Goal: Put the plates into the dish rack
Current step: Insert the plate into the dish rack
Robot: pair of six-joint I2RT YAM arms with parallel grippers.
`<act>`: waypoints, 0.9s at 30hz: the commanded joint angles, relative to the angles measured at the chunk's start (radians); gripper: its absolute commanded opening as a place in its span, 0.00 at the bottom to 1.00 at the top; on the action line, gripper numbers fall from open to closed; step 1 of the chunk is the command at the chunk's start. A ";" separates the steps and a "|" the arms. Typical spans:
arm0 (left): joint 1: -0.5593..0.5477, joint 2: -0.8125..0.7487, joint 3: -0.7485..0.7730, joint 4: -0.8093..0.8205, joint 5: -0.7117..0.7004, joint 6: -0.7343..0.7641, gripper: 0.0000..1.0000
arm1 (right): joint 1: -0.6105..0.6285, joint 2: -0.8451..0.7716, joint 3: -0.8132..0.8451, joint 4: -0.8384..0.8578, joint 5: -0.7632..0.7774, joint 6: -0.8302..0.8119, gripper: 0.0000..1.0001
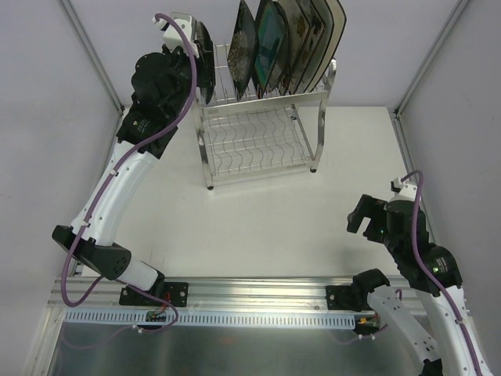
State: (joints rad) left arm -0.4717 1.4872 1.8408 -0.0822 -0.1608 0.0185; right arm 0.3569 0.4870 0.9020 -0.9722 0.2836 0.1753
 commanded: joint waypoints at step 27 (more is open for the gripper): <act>-0.002 0.157 0.166 0.010 -0.132 0.012 0.30 | -0.004 -0.019 0.021 -0.008 0.008 0.000 0.99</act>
State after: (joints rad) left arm -0.4717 1.6215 1.9457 -0.0772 -0.2565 0.0360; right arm 0.3569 0.4797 0.9016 -0.9771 0.2829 0.1745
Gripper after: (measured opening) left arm 0.301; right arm 0.994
